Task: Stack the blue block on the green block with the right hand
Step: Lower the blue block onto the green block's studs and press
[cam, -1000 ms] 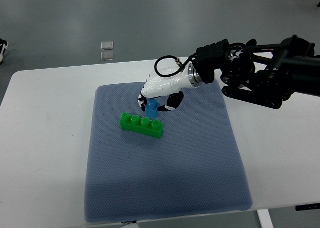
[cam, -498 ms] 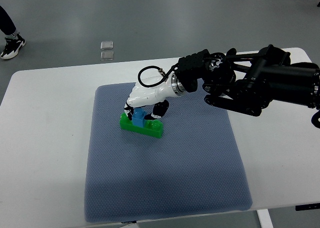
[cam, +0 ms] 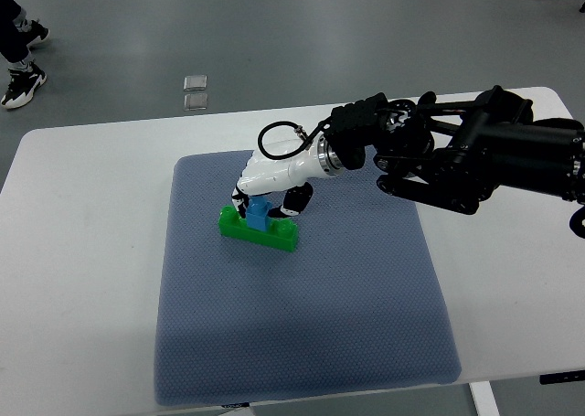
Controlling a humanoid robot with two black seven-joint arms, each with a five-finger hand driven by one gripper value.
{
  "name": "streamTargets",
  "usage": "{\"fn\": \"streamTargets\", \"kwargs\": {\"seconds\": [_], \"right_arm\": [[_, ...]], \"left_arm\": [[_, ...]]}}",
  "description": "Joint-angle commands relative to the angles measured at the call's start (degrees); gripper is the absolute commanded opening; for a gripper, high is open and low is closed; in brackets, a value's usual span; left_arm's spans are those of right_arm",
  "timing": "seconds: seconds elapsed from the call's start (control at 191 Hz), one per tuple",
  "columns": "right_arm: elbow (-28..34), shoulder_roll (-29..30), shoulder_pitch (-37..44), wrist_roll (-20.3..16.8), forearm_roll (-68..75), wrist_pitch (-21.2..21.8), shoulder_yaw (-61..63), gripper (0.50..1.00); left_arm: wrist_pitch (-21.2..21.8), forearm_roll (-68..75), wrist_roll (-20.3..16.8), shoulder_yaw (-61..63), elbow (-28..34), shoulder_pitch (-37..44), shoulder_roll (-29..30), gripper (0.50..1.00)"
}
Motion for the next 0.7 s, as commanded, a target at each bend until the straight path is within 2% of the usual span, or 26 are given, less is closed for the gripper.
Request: {"fn": "streamTargets", "kwargs": {"seconds": [0.0, 0.697], "right_arm": [[-0.3, 0.1, -0.1, 0.0, 0.0, -0.2, 0.0, 0.59], [-1.7, 0.9, -1.4, 0.0, -0.2, -1.1, -0.1, 0.592]], "left_arm": [[0.0, 0.0, 0.0, 0.0, 0.0, 0.0, 0.0, 1.0], [0.0, 0.0, 0.0, 0.0, 0.0, 0.0, 0.0, 1.0]]}}
